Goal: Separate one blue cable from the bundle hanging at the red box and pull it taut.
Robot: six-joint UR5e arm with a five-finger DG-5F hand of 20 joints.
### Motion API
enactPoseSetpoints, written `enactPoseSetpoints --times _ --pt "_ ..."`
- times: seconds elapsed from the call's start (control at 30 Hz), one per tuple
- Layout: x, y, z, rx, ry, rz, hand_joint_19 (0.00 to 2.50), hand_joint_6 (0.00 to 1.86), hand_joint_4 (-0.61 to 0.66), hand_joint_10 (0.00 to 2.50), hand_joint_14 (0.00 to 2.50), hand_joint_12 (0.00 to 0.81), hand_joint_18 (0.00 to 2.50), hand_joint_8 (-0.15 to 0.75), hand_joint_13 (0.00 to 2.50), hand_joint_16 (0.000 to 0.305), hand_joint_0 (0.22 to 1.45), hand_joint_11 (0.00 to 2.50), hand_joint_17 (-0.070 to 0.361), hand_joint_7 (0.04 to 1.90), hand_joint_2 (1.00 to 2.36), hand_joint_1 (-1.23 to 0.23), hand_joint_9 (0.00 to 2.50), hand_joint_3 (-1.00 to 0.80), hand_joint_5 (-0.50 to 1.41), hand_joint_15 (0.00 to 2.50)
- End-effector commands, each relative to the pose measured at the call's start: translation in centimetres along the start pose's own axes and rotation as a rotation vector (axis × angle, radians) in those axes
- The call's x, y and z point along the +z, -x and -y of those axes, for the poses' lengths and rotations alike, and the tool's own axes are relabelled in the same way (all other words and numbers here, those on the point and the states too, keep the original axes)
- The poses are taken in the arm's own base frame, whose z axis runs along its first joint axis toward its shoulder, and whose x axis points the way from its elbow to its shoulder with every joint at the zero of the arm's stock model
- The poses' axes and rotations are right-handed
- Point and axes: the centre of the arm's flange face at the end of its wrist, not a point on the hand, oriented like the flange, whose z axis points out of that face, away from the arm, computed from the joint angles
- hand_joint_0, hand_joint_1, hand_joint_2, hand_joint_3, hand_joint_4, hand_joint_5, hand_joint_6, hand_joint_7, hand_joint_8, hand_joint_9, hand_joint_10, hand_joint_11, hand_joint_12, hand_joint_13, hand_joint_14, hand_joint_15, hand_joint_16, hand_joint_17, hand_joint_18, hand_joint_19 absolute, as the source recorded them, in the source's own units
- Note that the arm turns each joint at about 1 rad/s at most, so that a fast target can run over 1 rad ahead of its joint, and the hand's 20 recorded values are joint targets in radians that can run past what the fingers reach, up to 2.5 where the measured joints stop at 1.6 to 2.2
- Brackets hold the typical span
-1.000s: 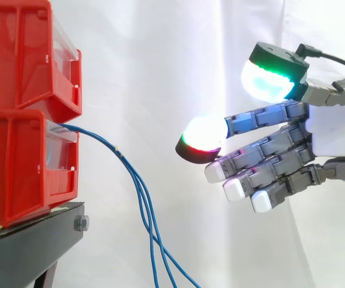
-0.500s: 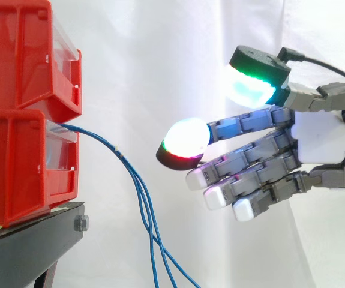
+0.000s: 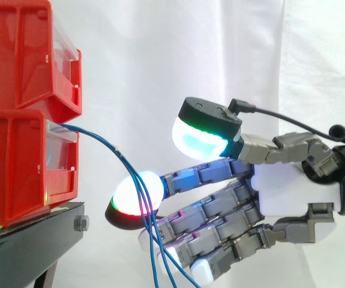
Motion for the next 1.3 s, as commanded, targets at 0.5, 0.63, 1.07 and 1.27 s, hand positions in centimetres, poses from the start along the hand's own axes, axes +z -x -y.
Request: enactPoseSetpoints --times 0.5,0.63,1.07,1.27 --pt "0.7 -2.8 1.3 0.148 0.05 -0.12 0.34 0.5 0.29 0.01 0.01 0.385 0.69 0.33 0.74 0.044 0.59 0.33 0.099 0.81 1.0 -0.61 0.74 -0.44 -0.18 0.31" --pt "0.7 -3.0 1.3 0.161 0.054 -0.133 0.34 0.5 0.29 0.01 0.01 0.384 0.69 0.329 0.75 0.044 0.59 0.32 0.099 0.81 1.0 -0.61 0.74 -0.44 -0.18 0.31" --pt "0.9 -2.4 1.1 0.165 0.064 -0.123 0.34 0.5 0.27 0.01 0.01 0.383 0.71 0.331 0.79 0.043 0.61 0.34 0.098 0.81 1.0 -0.61 0.78 -0.45 -0.17 0.32" --pt "1.3 -1.5 0.9 0.173 0.091 -0.111 0.34 0.5 0.27 0.01 0.01 0.38 0.73 0.33 0.82 0.042 0.65 0.33 0.095 0.81 1.01 -0.6 0.81 -0.38 -0.16 0.33"
